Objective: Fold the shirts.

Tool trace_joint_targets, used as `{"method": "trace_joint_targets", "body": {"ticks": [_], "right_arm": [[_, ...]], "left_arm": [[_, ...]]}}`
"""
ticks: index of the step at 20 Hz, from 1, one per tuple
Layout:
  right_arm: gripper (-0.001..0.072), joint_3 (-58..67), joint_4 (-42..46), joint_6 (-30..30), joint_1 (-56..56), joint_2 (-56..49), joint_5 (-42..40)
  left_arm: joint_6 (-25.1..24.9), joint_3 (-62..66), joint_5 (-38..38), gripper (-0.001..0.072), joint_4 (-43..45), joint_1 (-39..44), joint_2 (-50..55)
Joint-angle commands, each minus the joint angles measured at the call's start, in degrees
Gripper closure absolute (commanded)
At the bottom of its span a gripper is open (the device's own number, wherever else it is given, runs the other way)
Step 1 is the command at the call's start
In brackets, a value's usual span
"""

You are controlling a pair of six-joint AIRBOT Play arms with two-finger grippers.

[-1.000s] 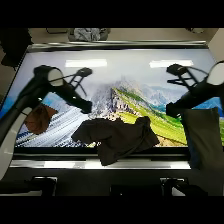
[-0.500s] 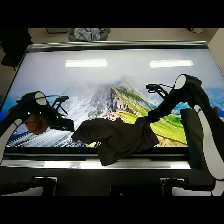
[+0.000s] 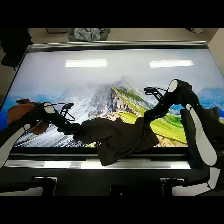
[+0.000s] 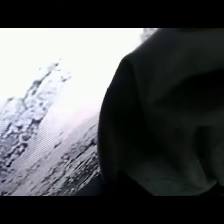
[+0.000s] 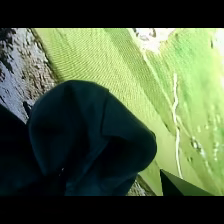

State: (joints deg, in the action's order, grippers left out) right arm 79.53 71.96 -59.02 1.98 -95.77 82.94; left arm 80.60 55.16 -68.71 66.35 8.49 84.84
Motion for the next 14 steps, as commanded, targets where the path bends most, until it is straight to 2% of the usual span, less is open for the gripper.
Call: {"method": "trace_joint_targets", "body": {"ticks": [1, 4, 5, 6, 7, 9, 11, 14], "right_arm": [[0.0038, 0.0, -2.1, -1.9, 0.1, -2.9, -3.1], [0.0054, 0.0, -3.0, -3.6, 0.1, -4.8, -5.3], [0.0233, 0.0, -4.1, -3.8, 0.1, -5.3, -5.7], [0.0675, 0.0, -5.1, -3.5, 0.0, -5.4, -5.7], [0.0658, 0.5, -5.7, -2.8, 0.0, -5.1, -5.7], [0.0659, 3.3, -4.3, 3.1, 0.0, -2.6, -5.6], [0.0659, 8.9, 3.3, 4.0, 0.0, 3.2, -7.0], [0.0659, 18.1, 16.5, 3.7, 0.0, 15.6, -14.3]], "left_arm": [[1.0, -0.2, 2.1, 0.0677, -0.8, 0.7, 0.4], [0.9, -0.2, 1.9, 0.0677, -0.8, 0.8, 0.0], [0.8, -0.2, 1.9, 0.0678, -0.8, 0.8, -0.1], [0.8, 0.1, 1.9, 0.0678, -0.7, 0.7, -0.2], [0.8, 1.0, 1.9, 0.0679, 0.2, 0.7, -0.6], [0.8, 6.3, 1.6, 0.0679, 2.1, -0.3, -3.0], [0.8, 15.8, 1.7, 0.068, 4.0, -2.8, -7.2], [1.7, 36.7, 1.8, 0.068, 4.7, -8.6, -13.2]]}}
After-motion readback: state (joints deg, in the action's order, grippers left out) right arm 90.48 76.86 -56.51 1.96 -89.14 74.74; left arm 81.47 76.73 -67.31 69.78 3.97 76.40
